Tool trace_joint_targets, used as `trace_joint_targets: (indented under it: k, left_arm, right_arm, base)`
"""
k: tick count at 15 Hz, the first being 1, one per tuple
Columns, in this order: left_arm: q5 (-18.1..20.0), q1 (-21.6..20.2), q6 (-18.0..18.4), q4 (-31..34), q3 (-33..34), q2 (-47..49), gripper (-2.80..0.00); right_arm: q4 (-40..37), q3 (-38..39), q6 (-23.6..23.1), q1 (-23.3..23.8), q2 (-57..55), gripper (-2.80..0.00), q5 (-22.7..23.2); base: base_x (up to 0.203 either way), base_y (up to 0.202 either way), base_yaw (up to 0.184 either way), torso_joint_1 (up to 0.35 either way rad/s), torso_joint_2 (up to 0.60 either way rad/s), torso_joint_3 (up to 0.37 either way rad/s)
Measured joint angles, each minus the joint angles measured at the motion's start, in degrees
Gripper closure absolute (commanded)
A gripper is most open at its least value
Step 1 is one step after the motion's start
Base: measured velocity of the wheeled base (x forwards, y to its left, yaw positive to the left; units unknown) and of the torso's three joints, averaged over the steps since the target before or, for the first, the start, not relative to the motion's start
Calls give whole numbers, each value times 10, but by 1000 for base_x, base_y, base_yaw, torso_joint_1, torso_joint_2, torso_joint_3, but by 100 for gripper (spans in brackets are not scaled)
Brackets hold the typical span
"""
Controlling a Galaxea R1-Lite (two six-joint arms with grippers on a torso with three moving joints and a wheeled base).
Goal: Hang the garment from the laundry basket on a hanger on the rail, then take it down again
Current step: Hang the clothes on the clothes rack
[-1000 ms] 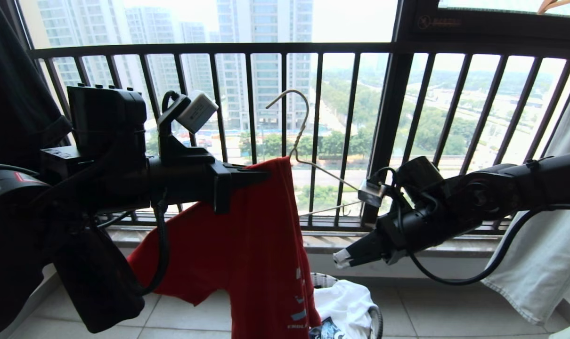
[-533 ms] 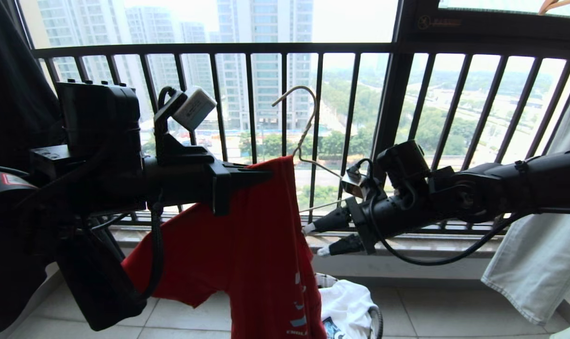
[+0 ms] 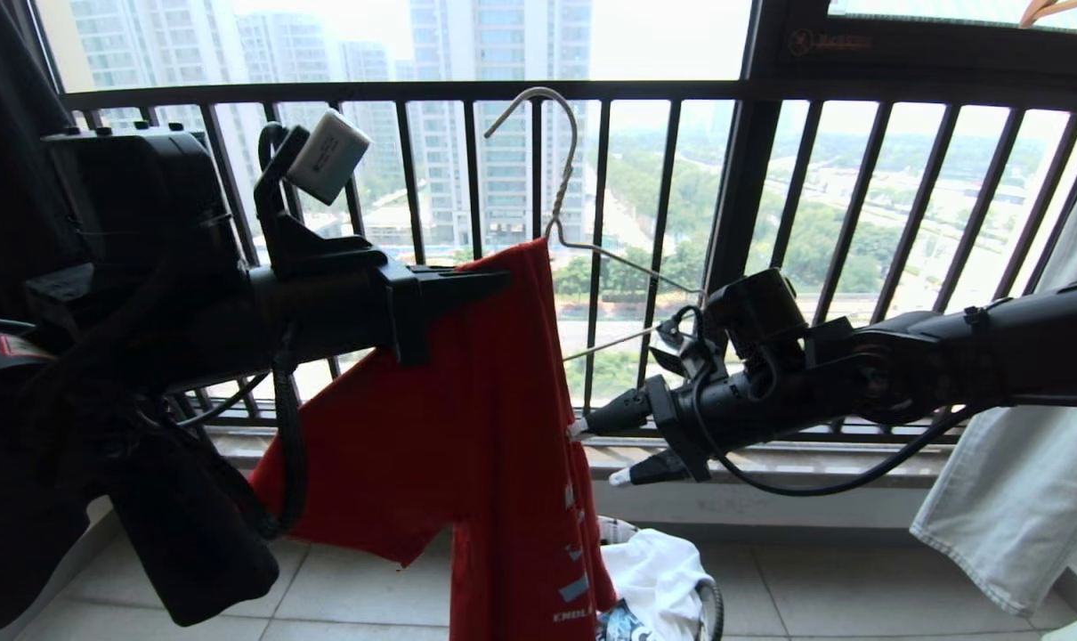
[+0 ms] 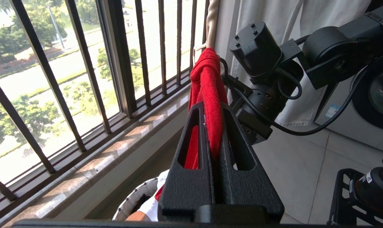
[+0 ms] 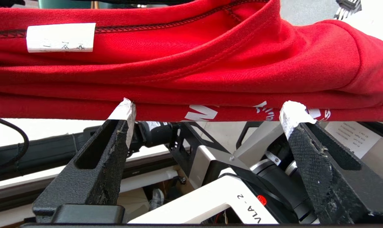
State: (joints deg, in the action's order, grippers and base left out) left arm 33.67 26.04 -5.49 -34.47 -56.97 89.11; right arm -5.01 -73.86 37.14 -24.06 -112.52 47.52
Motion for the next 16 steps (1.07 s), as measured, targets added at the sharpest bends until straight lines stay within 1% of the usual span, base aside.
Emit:
trace_joint_targets:
  k: [4,6,9,11,13,15,16]
  left_arm:
    - [0,0,-1,-1,4,2,0]
    - [0,0,0,-1,4,2,0]
    - [0,-1,-1,-2,4,1,0]
    - [0,-1,-2,-2,3,-1,0]
    - [0,-1,-3,-2,3,-5,0]
    - [-1,-1,-4,-2,4,-8,0]
    - [0,-1,-3,-2,4,-9,0]
  right_arm:
    - [5,-6,44,9,0,-280,-27]
    - [28,-7,69,16,-1,-280,-28]
    - [66,-2,118,26,-3,-280,-28]
    - [94,2,146,28,-10,-280,-38]
    - [110,4,161,28,-16,-280,-59]
    - [115,4,161,16,-22,-280,-78]
    - [115,4,160,6,-24,-280,-96]
  base:
    - [0,0,0,0,0,0]
    - [0,0,0,0,0,0]
    - [0,0,0,0,0,0]
    - [0,0,0,0,0,0]
    - [0,0,0,0,0,0]
    - [0,0,0,0,0,0]
    - [0,0,0,0,0,0]
